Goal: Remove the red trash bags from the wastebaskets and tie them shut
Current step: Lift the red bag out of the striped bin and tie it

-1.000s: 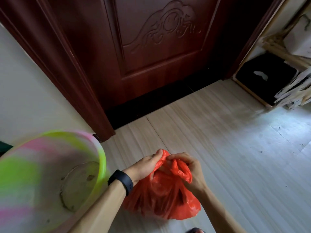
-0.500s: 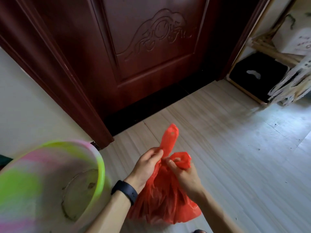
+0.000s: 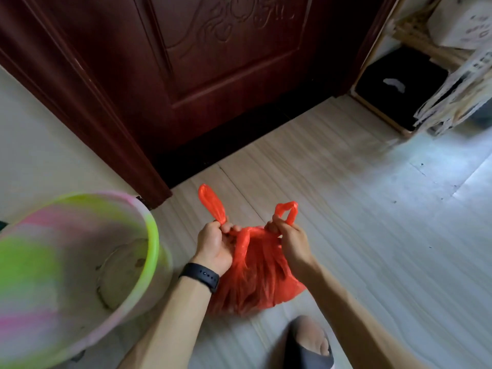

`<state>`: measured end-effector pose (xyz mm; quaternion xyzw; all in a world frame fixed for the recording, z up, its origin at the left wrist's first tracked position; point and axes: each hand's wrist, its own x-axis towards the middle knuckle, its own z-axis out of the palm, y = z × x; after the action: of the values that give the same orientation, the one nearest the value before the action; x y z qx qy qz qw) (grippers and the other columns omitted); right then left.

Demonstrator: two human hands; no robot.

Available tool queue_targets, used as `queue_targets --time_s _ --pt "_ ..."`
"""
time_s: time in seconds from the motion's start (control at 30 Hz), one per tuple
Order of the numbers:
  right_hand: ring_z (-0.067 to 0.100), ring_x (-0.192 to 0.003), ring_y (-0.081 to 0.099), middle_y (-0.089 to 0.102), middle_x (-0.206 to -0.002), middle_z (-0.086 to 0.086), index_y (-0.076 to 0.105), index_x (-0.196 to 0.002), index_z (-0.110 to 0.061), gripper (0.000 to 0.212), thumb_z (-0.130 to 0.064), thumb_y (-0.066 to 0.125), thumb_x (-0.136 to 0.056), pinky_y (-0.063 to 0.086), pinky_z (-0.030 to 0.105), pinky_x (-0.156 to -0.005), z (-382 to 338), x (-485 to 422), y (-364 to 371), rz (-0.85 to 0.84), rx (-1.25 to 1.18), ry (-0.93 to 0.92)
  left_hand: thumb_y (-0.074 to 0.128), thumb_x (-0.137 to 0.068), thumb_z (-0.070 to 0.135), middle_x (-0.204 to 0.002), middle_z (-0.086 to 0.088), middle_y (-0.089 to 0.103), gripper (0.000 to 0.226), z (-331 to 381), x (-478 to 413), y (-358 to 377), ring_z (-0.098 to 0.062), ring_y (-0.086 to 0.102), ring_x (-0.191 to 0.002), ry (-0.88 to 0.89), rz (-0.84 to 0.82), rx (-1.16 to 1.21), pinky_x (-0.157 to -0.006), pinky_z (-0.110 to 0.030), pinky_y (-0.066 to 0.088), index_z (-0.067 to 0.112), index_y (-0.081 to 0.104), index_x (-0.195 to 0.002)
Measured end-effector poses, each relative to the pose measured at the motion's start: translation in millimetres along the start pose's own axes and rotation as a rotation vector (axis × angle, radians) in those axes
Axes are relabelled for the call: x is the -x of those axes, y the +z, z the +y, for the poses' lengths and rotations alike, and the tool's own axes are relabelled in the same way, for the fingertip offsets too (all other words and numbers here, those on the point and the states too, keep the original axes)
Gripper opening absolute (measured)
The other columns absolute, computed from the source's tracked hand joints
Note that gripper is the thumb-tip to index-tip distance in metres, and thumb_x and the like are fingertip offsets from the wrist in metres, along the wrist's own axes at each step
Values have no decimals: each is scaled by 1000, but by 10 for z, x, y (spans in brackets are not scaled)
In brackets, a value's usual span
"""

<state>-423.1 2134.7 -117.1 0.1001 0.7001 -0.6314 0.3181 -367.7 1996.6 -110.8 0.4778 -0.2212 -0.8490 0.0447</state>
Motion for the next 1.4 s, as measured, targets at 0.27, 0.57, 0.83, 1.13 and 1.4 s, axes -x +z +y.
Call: queue_targets --time_s 0.27,0.57,0.83,1.13,1.4 --pt "22 -74 51 59 -75 5 63 -76 -15 23 -27 47 -88 37 37 -69 361 -35 -847 200 306 122 24 -85 -8 -39 7 26 35 -33 -91 -417 -9 21 -32 91 194 -229 -58 -28 28 19 36 -66" --pt "23 -73 50 56 -74 9 61 -74 -13 34 -36 41 -90 36 37 -68 466 -168 -866 282 379 92 19 -84 -6 -37 7 26 34 10 -58 -464 -10 23 -31 100 219 -147 -55 -28 32 17 37 -67" --pt "22 -100 58 66 -117 4 64 -113 -24 76 -86 39 -78 49 48 -100 444 -234 -653 198 262 -6 31 -102 44 -100 -11 67 41 24 -64 -423 -23 64 -95 147 142 -51 -81 -38 52 14 57 -112" --pt "10 -80 72 77 -84 -3 73 -89 -20 10 -26 79 -83 55 30 -74 615 159 -639 116 146 -203 19 -75 87 -131 6 53 99 -564 17 -604 -9 48 -123 631 193 -678 -106 -30 35 12 52 -131" --pt "12 -80 72 77 -86 -3 75 -94 -19 14 -20 81 -81 56 32 -74 570 211 -521 39 237 -349 34 -95 56 -110 -9 70 63 -708 -132 -713 -22 63 -106 839 170 -966 -97 -36 46 5 68 -111"
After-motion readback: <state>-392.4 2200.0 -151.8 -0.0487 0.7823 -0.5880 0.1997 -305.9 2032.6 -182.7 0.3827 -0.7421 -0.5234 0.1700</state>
